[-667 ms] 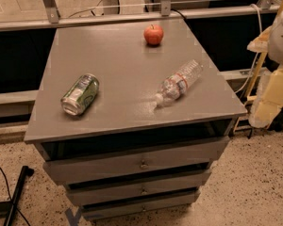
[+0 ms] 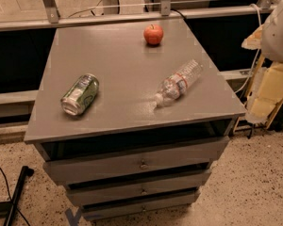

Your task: Move water bottle near green can

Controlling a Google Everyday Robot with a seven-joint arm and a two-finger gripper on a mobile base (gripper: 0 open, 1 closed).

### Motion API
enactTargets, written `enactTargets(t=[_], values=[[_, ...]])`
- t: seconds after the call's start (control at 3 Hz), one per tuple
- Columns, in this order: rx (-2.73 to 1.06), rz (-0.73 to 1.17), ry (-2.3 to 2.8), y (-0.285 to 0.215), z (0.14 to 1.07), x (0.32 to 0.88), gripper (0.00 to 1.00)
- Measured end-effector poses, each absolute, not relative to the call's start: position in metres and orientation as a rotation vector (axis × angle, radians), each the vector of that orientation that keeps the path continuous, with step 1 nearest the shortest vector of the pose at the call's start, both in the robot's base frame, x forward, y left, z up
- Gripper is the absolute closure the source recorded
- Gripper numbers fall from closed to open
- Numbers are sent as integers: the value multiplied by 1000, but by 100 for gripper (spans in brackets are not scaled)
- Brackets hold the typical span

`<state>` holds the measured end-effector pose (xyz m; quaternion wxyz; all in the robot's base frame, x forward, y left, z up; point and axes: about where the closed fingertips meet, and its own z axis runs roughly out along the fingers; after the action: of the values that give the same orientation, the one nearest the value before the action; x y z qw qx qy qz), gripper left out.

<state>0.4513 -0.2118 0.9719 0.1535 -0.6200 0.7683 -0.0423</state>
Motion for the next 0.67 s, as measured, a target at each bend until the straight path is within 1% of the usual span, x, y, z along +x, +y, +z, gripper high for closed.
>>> enactTargets(t=[0.33,0.67], values=[[-1895,-253,2082,-197,956,490,0],[-2023,-360,1875,-167,939,535,0]])
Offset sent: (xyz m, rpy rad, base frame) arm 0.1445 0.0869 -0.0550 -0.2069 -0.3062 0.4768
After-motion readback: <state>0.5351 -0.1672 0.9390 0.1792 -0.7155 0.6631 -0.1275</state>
